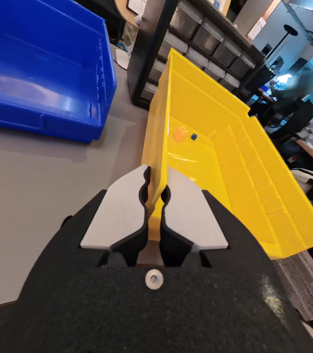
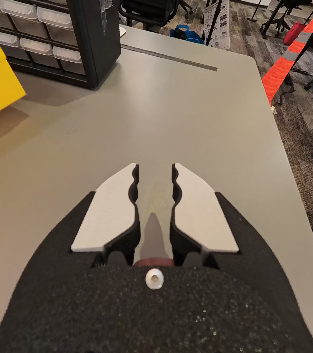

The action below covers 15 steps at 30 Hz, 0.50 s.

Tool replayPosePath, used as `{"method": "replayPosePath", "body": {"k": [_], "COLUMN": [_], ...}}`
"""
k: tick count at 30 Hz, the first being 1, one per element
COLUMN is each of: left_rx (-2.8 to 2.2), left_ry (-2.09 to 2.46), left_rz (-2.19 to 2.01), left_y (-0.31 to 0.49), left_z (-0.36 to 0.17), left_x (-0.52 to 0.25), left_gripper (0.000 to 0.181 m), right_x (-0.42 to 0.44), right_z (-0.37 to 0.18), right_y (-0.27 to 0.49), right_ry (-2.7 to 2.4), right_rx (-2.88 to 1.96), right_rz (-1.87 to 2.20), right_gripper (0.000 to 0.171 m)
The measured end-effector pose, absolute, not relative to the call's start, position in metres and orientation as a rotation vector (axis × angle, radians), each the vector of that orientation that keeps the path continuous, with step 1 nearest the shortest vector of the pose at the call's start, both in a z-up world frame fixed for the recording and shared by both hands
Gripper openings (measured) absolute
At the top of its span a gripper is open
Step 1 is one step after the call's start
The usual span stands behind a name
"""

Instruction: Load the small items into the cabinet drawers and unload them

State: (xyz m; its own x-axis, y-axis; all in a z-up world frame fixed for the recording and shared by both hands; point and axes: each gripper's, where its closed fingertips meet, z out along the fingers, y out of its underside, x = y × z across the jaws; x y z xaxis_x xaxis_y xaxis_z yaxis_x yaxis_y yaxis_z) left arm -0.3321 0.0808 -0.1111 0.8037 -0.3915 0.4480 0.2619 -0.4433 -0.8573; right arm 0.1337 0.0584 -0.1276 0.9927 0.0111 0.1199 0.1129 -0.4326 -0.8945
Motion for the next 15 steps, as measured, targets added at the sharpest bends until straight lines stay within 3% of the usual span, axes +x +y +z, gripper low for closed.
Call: {"method": "replayPosePath", "body": {"k": [8, 15], "left_rx": [-1.676, -1.741], "left_ry": [0.187, 0.198], "left_rz": [-0.77, -0.688], "left_y": [0.075, 0.076], "left_z": [-0.072, -0.082], "left_x": [-0.33, -0.331], "left_gripper": [0.006, 0.006], "right_x": [0.132, 0.129], "right_z": [-0.131, -0.133], "right_y": [0.059, 0.059], "right_ry": [-0.098, -0.12], "right_rx": [-2.026, -2.035], "right_rz": [-0.114, -0.126], "right_gripper": [0.032, 0.032]}}
